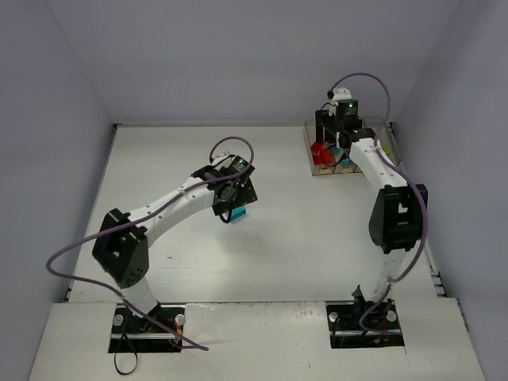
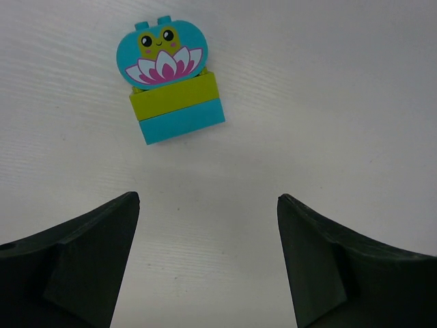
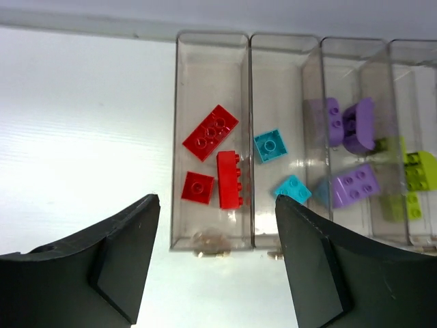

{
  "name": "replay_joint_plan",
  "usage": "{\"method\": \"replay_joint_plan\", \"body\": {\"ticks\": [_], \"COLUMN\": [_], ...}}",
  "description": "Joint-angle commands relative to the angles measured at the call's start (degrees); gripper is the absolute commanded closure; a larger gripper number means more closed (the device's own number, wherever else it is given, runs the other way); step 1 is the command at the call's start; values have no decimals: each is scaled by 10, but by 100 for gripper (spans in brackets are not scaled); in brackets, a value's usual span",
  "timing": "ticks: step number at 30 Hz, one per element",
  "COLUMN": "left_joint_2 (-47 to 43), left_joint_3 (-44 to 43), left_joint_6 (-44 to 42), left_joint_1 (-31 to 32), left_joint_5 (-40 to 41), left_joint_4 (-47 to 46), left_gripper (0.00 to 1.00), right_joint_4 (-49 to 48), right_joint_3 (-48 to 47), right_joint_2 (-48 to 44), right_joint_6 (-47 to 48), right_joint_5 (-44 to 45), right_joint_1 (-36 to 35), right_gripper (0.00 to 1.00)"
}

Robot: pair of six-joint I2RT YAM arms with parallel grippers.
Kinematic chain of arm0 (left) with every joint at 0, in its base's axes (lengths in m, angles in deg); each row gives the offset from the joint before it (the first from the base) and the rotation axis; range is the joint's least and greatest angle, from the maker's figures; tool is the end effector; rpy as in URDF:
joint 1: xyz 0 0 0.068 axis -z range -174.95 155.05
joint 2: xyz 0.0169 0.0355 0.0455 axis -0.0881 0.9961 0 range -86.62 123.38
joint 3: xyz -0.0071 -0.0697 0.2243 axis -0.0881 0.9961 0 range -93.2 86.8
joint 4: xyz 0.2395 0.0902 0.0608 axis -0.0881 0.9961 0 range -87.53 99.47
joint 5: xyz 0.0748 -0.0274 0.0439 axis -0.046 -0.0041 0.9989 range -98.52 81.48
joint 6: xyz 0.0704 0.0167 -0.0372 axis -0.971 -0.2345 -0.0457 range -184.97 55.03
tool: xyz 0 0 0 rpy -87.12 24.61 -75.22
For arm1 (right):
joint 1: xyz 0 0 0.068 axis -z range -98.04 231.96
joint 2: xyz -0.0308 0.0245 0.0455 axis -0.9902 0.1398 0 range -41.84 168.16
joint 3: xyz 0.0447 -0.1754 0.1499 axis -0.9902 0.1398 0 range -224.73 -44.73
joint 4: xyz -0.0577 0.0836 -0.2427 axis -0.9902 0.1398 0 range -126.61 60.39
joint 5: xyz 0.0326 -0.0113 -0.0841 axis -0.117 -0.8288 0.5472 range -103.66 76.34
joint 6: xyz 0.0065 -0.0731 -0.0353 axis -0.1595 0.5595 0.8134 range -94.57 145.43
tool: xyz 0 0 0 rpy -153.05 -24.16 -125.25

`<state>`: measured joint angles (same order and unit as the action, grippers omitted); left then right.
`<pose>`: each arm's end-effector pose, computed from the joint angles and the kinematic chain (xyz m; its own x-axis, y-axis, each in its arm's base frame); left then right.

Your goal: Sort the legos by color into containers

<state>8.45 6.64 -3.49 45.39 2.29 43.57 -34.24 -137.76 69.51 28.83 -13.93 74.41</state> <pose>0.2935 -0.2320 0.2130 -0.7902 -0.4613 -0.4035 -0.2899 0.8614 -0.4170 0.4859 0.0649 0.2511 -0.3415 -0.1051 -0.9340 -0.1563 0.9862 -0.0538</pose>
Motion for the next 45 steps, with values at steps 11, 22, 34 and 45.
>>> {"method": "replay_joint_plan", "body": {"ticks": [11, 22, 34, 45], "left_joint_2": [135, 178, 203, 179], "left_joint_3": [-97, -107, -120, -83], "left_joint_6": [87, 71, 75, 59], "left_joint_1": [4, -16, -24, -29], "left_joint_5": [66, 64, 54, 85], "left_joint_4": [107, 88, 73, 52], "left_gripper": [25, 25, 25, 25], "right_joint_4": [-32, -54, -57, -57], "right_joint_3": [170, 261, 279, 295], "right_joint_2": [-243, -306, -314, -312], "right_joint_6": [-141, -160, -148, -149], "right_joint_5": [-86, -118, -121, -125], "right_joint_1": [-4, -23, -42, -62], "right_gripper": [35, 34, 34, 34]}}
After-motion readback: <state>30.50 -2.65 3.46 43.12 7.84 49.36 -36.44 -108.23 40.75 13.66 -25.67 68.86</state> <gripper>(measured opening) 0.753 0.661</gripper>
